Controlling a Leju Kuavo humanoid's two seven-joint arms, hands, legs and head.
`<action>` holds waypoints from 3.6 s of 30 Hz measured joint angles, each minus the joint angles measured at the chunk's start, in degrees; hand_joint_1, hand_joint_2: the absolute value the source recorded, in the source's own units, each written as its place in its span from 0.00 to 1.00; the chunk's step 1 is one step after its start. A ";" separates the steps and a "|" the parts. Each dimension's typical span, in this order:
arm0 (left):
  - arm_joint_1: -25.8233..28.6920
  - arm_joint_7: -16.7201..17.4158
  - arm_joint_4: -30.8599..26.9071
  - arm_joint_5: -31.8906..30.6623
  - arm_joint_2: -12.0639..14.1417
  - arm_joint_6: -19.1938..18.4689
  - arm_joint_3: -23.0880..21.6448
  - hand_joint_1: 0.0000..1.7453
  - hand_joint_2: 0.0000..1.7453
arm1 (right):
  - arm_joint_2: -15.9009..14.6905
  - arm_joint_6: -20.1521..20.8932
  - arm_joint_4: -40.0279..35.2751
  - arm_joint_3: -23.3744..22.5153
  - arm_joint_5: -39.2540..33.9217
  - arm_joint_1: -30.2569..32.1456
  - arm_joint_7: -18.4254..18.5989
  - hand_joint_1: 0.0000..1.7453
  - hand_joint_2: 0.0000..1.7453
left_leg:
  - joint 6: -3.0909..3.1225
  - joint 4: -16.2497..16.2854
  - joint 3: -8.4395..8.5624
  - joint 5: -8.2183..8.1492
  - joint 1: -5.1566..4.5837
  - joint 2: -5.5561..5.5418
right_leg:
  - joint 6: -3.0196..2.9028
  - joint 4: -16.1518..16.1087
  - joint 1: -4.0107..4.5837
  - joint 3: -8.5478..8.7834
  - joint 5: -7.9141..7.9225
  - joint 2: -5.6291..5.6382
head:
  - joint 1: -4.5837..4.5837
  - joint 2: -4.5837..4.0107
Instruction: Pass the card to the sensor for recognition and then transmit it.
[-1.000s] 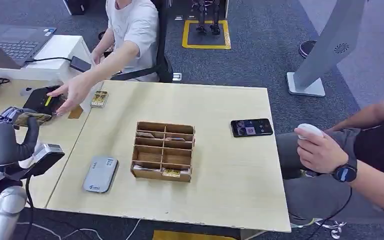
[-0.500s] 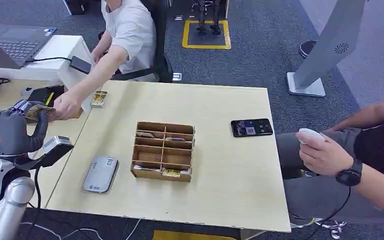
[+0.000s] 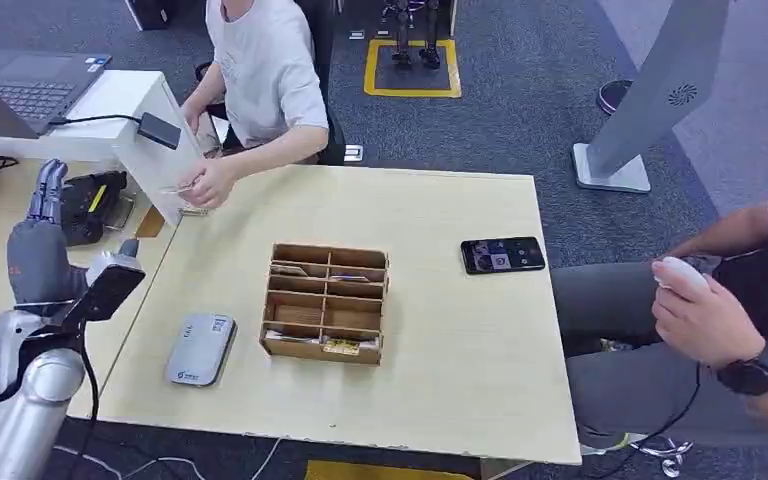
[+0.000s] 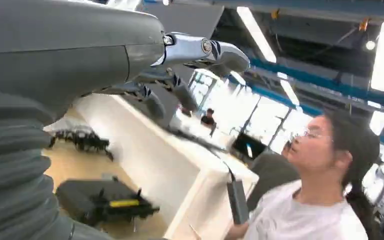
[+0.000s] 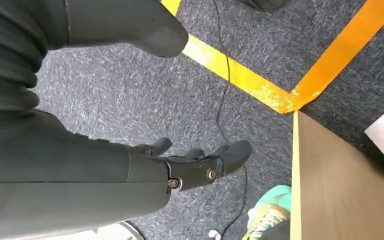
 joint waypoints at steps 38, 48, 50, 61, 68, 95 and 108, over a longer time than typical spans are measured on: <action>9.24 -7.22 -20.00 -20.50 4.31 -12.58 -28.05 0.00 1.00 | -0.76 -0.42 0.63 -2.60 -2.76 1.16 -3.08 0.00 1.00 | -0.02 0.01 -0.02 -0.02 -0.01 0.00 | 0.00 -0.01 -0.01 -0.03 0.00 -0.02 | -0.02 0.00; 9.16 -5.66 -19.89 -22.55 5.75 -10.02 -32.81 0.00 1.00 | -0.85 -0.46 0.66 -2.82 -2.38 1.16 -2.71 0.00 1.00 | -0.02 0.00 -0.04 -0.02 -0.01 -0.01 | 0.00 -0.01 -0.01 -0.04 -0.01 -0.03 | 0.00 -0.02; 9.16 -4.84 -19.48 -23.66 5.88 -9.02 -33.09 0.00 1.00 | -0.90 -0.46 0.68 -2.82 -2.27 1.18 -2.49 0.00 1.00 | -0.02 0.00 -0.04 -0.02 -0.01 -0.01 | 0.00 -0.01 0.00 -0.04 -0.01 -0.03 | 0.00 0.00; 8.08 2.76 -12.74 -32.10 4.13 -7.16 -35.01 0.00 1.00 | -0.90 -0.39 0.59 -2.99 -2.08 1.12 -1.90 0.00 1.00 | -0.02 0.01 -0.03 -0.02 -0.01 -0.02 | 0.00 -0.01 -0.01 -0.05 -0.01 -0.03 | 0.00 0.00; 6.21 6.29 -7.70 -29.81 1.09 -8.68 -35.10 0.00 1.00 | -0.90 -0.48 0.59 -3.06 -2.03 1.04 -1.73 0.00 1.00 | -0.02 0.01 -0.03 -0.02 -0.01 -0.01 | 0.00 -0.01 -0.01 -0.03 0.00 -0.03 | -0.02 0.00; 5.91 7.34 -2.34 -27.51 -1.60 -11.18 -32.26 0.00 1.00 | -0.90 -0.55 0.39 -3.96 -1.84 1.05 -1.33 0.00 1.00 | -0.02 0.01 -0.03 -0.02 -0.01 -0.02 | 0.00 -0.01 -0.01 -0.04 0.00 -0.03 | -0.02 0.00; 5.91 7.34 -2.32 -27.49 -1.60 -11.17 -32.21 0.00 1.00 | -0.90 -0.55 0.37 -3.96 -1.84 1.05 -1.33 0.00 1.00 | -0.02 0.01 -0.03 -0.02 -0.01 -0.02 | 0.00 -0.01 -0.01 -0.03 0.00 -0.03 | -0.02 0.00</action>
